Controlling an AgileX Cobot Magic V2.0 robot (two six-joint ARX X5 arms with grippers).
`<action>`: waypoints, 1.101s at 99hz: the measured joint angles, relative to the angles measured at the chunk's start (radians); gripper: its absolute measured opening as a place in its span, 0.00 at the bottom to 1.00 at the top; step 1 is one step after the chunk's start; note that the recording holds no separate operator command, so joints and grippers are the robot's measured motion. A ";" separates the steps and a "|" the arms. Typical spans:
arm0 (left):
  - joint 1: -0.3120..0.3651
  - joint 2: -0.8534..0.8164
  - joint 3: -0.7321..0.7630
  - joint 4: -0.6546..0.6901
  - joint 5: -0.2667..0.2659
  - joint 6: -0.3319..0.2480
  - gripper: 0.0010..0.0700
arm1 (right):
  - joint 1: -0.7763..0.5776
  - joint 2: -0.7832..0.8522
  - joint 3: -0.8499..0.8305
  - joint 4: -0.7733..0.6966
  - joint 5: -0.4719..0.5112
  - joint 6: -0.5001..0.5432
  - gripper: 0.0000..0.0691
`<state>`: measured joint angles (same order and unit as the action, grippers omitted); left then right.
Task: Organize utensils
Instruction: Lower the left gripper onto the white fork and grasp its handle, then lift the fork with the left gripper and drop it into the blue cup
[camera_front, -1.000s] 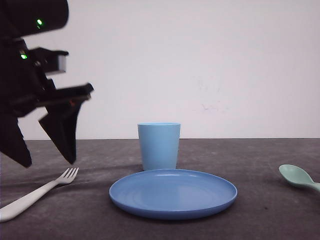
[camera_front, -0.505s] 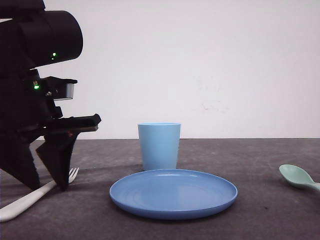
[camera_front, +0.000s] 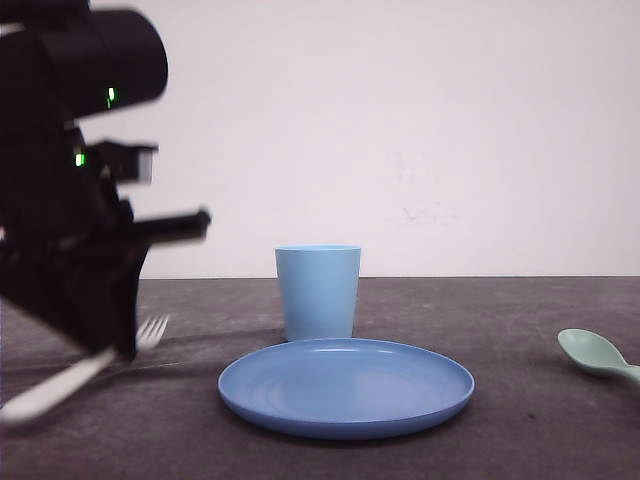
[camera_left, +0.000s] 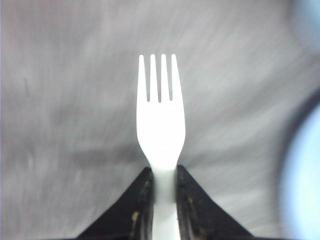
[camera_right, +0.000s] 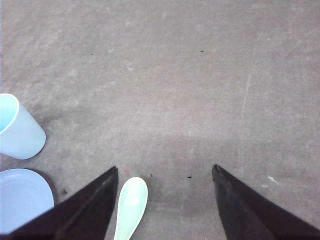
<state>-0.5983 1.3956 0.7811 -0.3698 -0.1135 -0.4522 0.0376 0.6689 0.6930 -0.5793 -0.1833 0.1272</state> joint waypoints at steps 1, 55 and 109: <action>0.000 -0.010 0.000 0.009 -0.002 -0.001 0.04 | 0.000 0.000 0.000 0.000 0.000 0.000 0.54; -0.055 -0.113 0.016 0.819 -0.049 0.227 0.04 | 0.000 0.003 0.000 0.029 0.030 0.000 0.54; -0.084 0.264 0.016 1.164 -0.045 0.269 0.04 | 0.000 0.071 0.000 0.048 0.052 -0.001 0.54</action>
<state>-0.6823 1.6596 0.7967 0.7940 -0.1589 -0.1829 0.0376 0.7395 0.6933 -0.5312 -0.1310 0.1265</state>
